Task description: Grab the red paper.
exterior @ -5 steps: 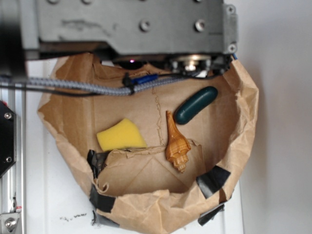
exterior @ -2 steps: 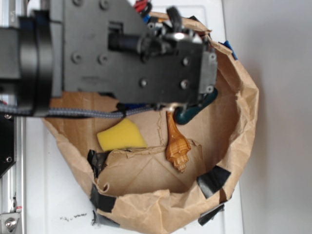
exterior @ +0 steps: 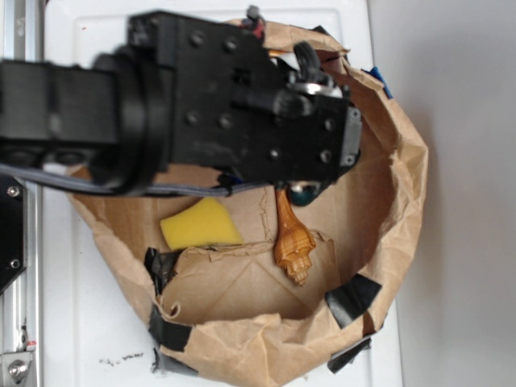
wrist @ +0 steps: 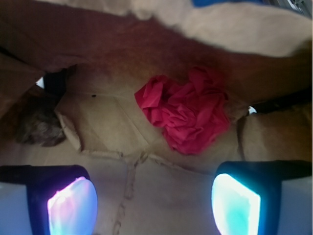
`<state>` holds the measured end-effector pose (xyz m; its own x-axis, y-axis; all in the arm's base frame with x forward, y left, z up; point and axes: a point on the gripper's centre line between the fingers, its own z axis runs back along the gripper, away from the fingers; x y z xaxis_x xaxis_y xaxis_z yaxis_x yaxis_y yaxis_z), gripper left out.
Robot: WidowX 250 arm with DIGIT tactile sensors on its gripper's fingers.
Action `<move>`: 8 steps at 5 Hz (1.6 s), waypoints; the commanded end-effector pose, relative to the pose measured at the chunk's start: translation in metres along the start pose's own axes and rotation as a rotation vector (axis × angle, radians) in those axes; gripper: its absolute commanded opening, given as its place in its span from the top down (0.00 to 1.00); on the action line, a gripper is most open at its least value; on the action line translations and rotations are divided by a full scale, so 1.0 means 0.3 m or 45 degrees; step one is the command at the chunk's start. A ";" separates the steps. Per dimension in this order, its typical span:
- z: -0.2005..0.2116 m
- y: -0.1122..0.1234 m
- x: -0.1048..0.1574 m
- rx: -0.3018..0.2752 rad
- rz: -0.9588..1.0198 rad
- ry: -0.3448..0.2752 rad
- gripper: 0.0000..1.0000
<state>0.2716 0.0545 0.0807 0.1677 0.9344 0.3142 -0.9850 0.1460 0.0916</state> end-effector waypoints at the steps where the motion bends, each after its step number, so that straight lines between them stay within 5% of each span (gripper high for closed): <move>1: -0.011 0.012 0.094 -0.046 0.101 -0.058 0.00; 2: -0.009 0.046 0.135 -0.152 0.172 -0.140 0.00; 8: -0.030 0.061 0.179 -0.089 0.175 -0.144 0.00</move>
<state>0.2624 0.1022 0.0766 0.0794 0.9087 0.4099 -0.9968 0.0710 0.0357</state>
